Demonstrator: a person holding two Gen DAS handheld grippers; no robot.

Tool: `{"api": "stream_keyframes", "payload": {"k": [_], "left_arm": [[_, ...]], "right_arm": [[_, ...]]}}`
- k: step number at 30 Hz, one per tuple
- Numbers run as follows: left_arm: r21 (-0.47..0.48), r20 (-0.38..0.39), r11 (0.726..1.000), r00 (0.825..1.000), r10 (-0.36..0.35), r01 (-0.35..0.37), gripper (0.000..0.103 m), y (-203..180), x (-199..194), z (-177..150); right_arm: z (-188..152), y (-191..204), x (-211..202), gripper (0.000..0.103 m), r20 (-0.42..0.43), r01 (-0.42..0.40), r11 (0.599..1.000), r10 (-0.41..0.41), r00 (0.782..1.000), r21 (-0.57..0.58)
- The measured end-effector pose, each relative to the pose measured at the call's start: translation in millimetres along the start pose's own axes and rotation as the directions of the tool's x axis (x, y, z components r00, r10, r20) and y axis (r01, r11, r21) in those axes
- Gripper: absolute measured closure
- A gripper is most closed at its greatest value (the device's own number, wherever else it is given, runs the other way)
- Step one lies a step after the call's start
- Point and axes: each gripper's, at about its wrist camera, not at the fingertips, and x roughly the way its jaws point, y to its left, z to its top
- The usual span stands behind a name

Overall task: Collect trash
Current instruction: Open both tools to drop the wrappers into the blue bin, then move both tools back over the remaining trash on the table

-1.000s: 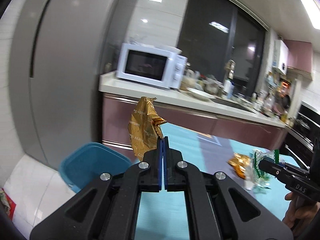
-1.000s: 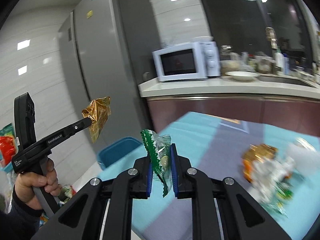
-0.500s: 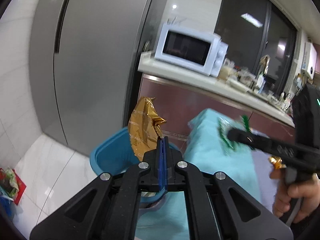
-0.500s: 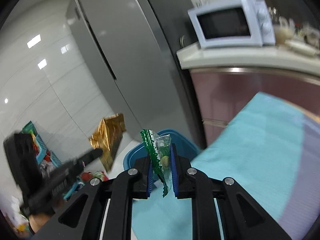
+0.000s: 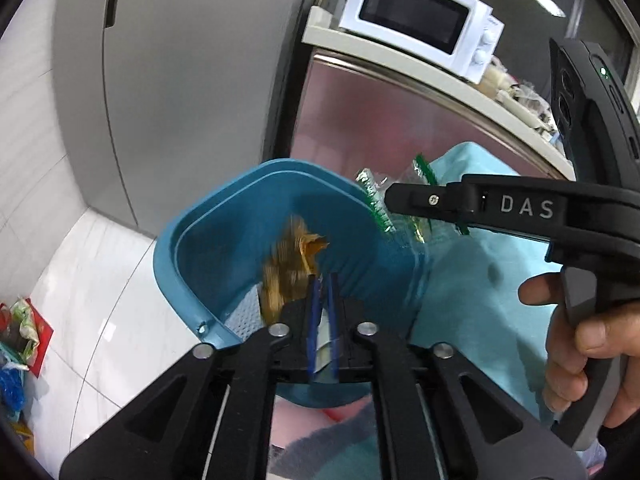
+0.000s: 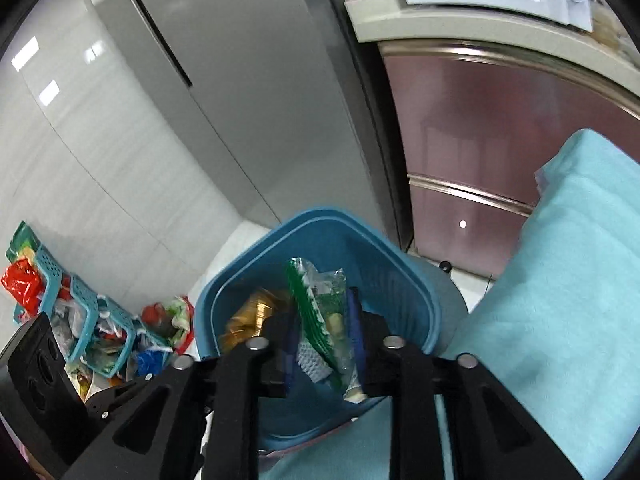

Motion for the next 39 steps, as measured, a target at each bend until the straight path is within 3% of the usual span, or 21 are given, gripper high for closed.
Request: {"api": "stream_keyframes", "payload": {"k": [6,7,9,11,16,18,20,23,25,29,39], "left_arm": [[-0.026,0.028,0.999,0.999,0.024,-0.023,0.048,1,-6,0],[-0.027,0.039,0.999,0.999,0.028,-0.027,0.046,2,-10,1],[-0.029,0.054,0.999,0.998,0.035,-0.033,0.028,2,-19,0],[-0.036,0.076,0.999,0.997,0.031,-0.029,0.021,3,-31,-2],[-0.034,0.115,0.999,0.992,0.045,-0.042,0.016,4,-54,-4],[-0.03,0.137,0.999,0.99,0.043,-0.039,0.01,3,-65,-5],[-0.023,0.162,0.999,0.986,0.04,-0.037,0.007,1,-78,-7],[-0.007,0.196,1.0,0.98,0.019,-0.018,0.006,-6,-98,-9],[0.001,0.213,1.0,0.977,0.015,-0.015,0.006,-10,-109,-11],[0.024,0.249,1.0,0.969,-0.001,-0.005,0.006,-22,-133,-15],[0.108,0.296,0.993,0.952,-0.076,0.046,0.006,-76,-173,-32]], "right_arm": [[-3,0,8,0.067,-0.017,0.013,1.0,-0.014,1.0,-0.002],[-2,-2,8,0.064,-0.016,0.009,1.0,-0.009,1.0,0.003],[-1,-2,7,0.055,-0.009,0.005,1.0,-0.005,1.0,0.011],[0,-2,7,0.051,-0.001,0.008,1.0,-0.008,1.0,0.01],[3,2,-2,0.05,0.02,-0.008,1.0,0.008,1.0,0.008],[0,4,-12,0.046,0.042,-0.016,1.0,0.015,0.999,0.005],[-3,5,-24,0.032,0.07,-0.021,1.0,0.021,0.997,-0.005],[-11,5,-47,0.019,0.126,-0.009,1.0,0.012,0.992,-0.023],[-18,4,-65,0.017,0.166,0.008,1.0,-0.003,0.986,-0.029],[-35,1,-96,0.008,0.244,0.061,0.997,-0.049,0.968,-0.041],[-91,-18,-178,0.007,0.402,0.175,0.984,-0.153,0.903,-0.019]]}}
